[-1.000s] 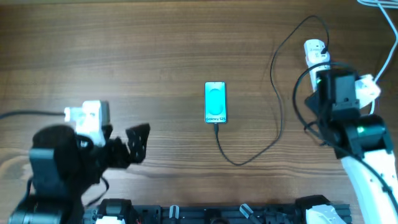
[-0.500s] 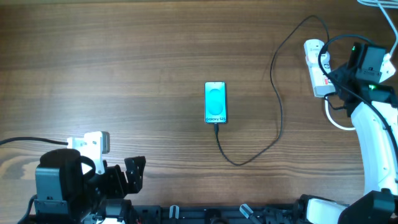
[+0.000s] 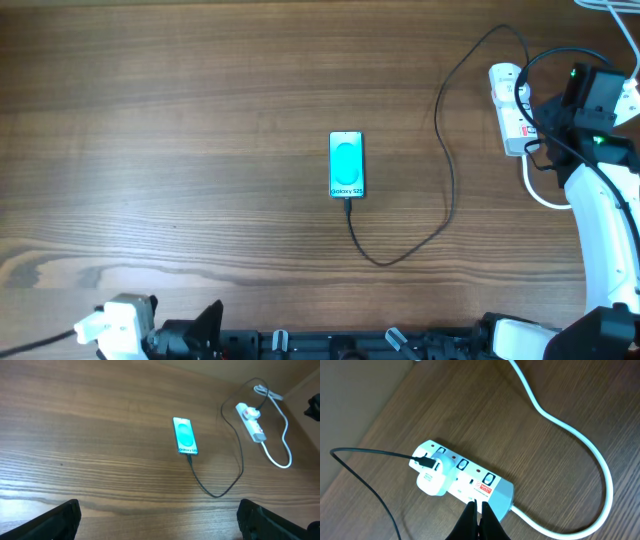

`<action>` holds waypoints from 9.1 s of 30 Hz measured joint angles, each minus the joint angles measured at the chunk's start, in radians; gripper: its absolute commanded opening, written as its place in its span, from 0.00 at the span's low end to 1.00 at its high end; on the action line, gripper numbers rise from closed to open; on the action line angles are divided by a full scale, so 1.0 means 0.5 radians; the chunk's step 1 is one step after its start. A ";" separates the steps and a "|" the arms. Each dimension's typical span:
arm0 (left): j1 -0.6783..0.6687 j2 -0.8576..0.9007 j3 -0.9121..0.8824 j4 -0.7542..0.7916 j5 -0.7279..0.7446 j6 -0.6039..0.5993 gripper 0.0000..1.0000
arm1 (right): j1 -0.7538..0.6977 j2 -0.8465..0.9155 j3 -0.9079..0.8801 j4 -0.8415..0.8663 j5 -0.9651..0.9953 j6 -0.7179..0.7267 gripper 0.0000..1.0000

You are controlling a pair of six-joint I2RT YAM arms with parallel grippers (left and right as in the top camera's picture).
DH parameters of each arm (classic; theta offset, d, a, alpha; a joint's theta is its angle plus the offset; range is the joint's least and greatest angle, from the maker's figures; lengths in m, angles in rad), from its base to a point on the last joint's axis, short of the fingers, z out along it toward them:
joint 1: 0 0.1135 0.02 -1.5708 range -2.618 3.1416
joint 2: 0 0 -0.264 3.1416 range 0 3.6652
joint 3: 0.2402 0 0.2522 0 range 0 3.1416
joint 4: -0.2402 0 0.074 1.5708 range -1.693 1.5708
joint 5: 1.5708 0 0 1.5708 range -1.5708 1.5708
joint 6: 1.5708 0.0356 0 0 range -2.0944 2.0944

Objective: Plug charger to phone and switch on socket

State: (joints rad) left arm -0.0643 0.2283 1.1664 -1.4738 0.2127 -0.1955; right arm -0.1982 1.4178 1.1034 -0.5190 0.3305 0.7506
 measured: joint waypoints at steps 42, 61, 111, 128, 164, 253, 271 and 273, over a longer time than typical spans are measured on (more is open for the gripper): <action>0.000 -0.430 -1.977 3.013 -0.144 -0.037 1.00 | 0.000 0.000 0.000 -0.067 0.036 -0.385 0.07; 0.000 -0.393 -2.313 2.811 -0.306 -0.153 1.00 | -0.011 0.000 0.000 -0.109 -0.037 -0.249 0.04; 0.000 -0.385 -2.313 2.811 -0.312 -0.153 1.00 | -0.146 1.173 0.289 0.691 -0.543 -0.219 0.05; 0.000 -0.385 -2.313 2.811 -0.312 -0.153 1.00 | -0.156 1.243 0.312 0.756 -0.549 -0.362 0.04; 0.000 -0.383 -2.313 2.811 -0.312 -0.154 1.00 | 0.089 0.017 0.327 -0.678 -0.371 -0.611 0.04; 0.000 -0.372 -2.313 2.811 -0.312 -0.159 1.00 | 0.354 -2.801 -2.194 1.038 -0.829 -1.147 1.00; 0.012 -0.427 -2.313 2.810 -0.354 -0.089 1.00 | 0.354 -2.801 -2.194 1.038 -0.829 -1.147 1.00; 0.015 -0.427 -2.313 2.807 -0.367 0.005 1.00 | 0.354 -2.801 -2.194 1.037 -0.829 -1.147 1.00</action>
State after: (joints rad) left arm -0.0566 0.0147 0.0101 -0.0704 0.0292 -0.1928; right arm -0.0212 0.0174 0.0063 -0.0006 -0.0841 0.1772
